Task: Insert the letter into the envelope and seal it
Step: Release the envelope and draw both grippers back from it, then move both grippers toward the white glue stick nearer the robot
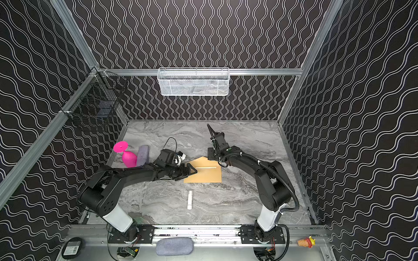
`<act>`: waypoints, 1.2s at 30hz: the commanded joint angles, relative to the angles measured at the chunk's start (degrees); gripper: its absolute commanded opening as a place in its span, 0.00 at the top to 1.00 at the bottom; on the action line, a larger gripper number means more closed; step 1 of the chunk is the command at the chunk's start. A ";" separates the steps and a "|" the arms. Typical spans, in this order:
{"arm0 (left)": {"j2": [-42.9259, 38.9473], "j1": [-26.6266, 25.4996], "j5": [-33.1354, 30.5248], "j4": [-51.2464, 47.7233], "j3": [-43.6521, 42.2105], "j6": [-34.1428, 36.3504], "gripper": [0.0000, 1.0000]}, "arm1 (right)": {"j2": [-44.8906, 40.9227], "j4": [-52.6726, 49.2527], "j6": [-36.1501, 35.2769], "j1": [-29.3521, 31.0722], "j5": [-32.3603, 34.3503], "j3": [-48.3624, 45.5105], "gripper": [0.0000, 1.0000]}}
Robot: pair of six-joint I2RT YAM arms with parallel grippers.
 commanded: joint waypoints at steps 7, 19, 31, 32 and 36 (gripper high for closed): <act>-4.60 -0.18 -1.38 -2.12 -0.59 2.34 0.10 | -6.58 0.70 1.21 -0.37 -9.78 -7.74 0.43; -15.08 -2.99 -7.31 -11.06 -8.07 3.10 0.09 | -20.99 4.62 10.02 5.05 -10.05 -26.40 0.42; -26.97 -2.27 -9.22 -13.44 -17.11 0.22 0.01 | -24.34 1.52 19.28 22.49 -3.55 -29.14 0.39; -28.07 -2.28 -9.07 -13.20 -17.83 -0.16 0.01 | -24.83 2.25 19.11 22.94 -3.36 -30.02 0.39; -31.35 -2.36 -7.91 -13.03 -19.83 -1.48 0.04 | -26.05 1.83 17.03 24.44 -2.51 -30.33 0.38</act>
